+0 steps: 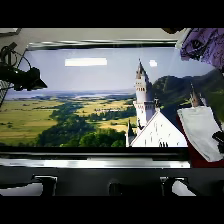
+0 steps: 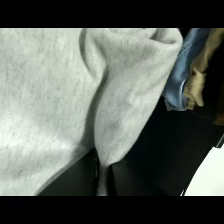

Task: Fold the clothes and pants, and hang the long-sleeved shirts on hangers.

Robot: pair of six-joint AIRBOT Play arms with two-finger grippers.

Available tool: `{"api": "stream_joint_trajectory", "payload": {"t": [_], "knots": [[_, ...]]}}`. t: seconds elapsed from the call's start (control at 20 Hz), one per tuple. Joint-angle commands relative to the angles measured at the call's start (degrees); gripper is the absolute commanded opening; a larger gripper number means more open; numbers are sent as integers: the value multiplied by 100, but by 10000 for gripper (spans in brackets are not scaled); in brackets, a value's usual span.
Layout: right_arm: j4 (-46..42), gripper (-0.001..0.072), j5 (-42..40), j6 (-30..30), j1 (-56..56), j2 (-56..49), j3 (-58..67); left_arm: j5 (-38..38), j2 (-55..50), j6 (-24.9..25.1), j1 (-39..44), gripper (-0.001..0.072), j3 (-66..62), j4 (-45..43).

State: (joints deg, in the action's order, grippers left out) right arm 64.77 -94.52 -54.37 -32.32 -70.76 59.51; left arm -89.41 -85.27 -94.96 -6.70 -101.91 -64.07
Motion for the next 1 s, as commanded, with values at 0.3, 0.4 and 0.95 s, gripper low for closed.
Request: {"api": "stream_joint_trajectory", "payload": {"t": [0.3, 0.4, 0.95], "knots": [[-319, 357, 356, 90, 2, 4, -321, 0, 4, 0, 0, 22, 0, -2], [-304, 354, 669, -109, 2, 4, -212, 9, 4, 2, 0, 23, 0, -2], [2361, 33, 3556, -2131, 3008, 839, 667, 938, 1187, 492, 365, 21, 675, -1416]]}}
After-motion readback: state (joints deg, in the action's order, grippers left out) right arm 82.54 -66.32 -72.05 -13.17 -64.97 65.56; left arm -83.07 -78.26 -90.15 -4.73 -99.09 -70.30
